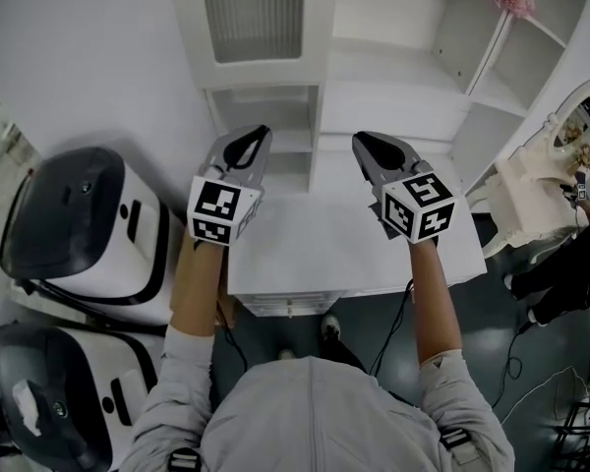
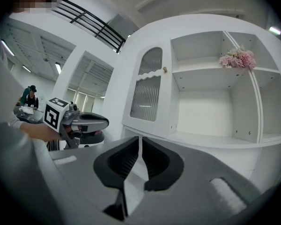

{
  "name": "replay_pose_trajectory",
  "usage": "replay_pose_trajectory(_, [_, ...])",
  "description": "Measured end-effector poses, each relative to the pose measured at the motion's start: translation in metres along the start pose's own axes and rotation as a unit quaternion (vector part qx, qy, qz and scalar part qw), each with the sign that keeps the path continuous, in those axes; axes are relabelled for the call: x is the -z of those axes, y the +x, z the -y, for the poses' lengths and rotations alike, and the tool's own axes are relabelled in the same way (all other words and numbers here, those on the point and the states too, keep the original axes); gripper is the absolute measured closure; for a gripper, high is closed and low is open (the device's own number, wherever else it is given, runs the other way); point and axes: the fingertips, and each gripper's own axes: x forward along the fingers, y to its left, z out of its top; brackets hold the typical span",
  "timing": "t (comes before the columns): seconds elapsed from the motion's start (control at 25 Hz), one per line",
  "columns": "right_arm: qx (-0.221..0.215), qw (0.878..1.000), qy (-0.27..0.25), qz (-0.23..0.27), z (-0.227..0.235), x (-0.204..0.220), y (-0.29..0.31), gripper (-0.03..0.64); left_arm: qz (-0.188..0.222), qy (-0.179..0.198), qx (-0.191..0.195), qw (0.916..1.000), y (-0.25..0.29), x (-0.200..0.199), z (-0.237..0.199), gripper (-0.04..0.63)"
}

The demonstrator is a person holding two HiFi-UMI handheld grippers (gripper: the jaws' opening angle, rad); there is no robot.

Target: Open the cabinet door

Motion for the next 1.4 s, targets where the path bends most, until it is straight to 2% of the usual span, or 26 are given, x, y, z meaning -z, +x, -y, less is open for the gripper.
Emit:
replay_pose_trajectory(0.4, [-0.058, 0.998, -0.009, 0.023, 0.060, -0.035, 0.076, 0.520, 0.043, 0.058, -0.043, 0.9965, 0.083, -0.057, -0.047, 0.526])
replay_pose_trajectory(0.6, [-0.074, 0.996, 0.020, 0.044, 0.087, -0.056, 0.109, 0.483, 0.072, 0.083, -0.064, 0.9919, 0.120, -0.103, -0.074, 0.517])
replay_pose_trajectory(0.96, [-0.110, 0.992, 0.030, 0.045, 0.102, -0.072, 0.157, 0.451, 0.102, 0.164, -0.094, 0.9766, 0.170, -0.175, -0.096, 0.462])
replay_pose_trajectory(1.12, [-0.116, 0.992, 0.026, 0.048, 0.104, -0.080, 0.167, 0.451, 0.129, 0.183, -0.114, 0.9680, 0.182, -0.209, -0.108, 0.453])
replay_pose_trajectory(1.4, [-0.117, 0.992, 0.013, 0.049, 0.107, -0.093, 0.173, 0.451, 0.148, 0.224, -0.111, 0.9570, 0.203, -0.241, -0.109, 0.439])
